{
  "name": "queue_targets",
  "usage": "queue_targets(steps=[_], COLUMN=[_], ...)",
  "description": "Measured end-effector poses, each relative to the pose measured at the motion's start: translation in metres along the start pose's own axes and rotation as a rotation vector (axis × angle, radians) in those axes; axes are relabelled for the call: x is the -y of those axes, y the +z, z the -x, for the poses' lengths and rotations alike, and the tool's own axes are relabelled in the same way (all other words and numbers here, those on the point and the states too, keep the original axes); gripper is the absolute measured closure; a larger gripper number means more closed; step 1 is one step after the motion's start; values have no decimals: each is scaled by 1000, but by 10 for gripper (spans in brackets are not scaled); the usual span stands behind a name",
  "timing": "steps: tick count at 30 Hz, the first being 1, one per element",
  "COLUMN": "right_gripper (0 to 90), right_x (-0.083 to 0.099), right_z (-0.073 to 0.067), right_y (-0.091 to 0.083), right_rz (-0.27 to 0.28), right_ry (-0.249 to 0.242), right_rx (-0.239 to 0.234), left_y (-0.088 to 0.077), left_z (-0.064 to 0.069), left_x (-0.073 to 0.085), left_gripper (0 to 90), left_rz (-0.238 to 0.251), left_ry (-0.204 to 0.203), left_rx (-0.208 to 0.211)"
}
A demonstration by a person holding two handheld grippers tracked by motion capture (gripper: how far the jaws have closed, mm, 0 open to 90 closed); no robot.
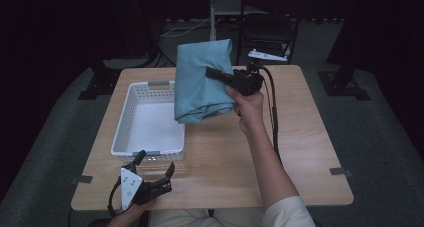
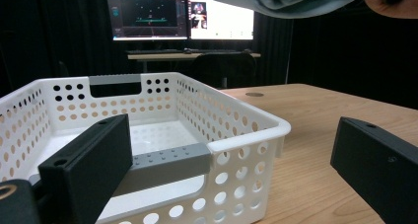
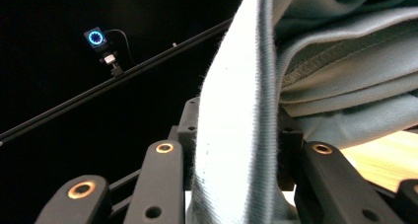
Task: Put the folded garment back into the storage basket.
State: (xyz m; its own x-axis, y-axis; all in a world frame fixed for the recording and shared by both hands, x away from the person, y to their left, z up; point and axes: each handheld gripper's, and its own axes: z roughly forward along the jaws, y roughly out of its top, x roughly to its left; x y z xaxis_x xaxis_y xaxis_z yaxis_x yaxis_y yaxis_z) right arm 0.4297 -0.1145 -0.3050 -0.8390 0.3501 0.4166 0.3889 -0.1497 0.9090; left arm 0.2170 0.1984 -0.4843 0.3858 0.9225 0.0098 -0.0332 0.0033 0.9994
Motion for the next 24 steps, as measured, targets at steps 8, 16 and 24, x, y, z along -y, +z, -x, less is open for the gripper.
queue_targets(steps=[8,16,24], right_gripper=[675,674,673], right_x=[4,11,17], right_z=[-4,-9,-13], right_y=[26,52,74], right_rz=[-31,-29,-24], right_ry=[-4,3,11], right_rx=[-7,-23,-25], left_y=[0,0,0], left_z=[0,0,0], left_x=[0,0,0], left_gripper=[36,36,36], left_rz=[2,4,6], left_ry=[2,1,1], left_rx=[-3,-3,-3])
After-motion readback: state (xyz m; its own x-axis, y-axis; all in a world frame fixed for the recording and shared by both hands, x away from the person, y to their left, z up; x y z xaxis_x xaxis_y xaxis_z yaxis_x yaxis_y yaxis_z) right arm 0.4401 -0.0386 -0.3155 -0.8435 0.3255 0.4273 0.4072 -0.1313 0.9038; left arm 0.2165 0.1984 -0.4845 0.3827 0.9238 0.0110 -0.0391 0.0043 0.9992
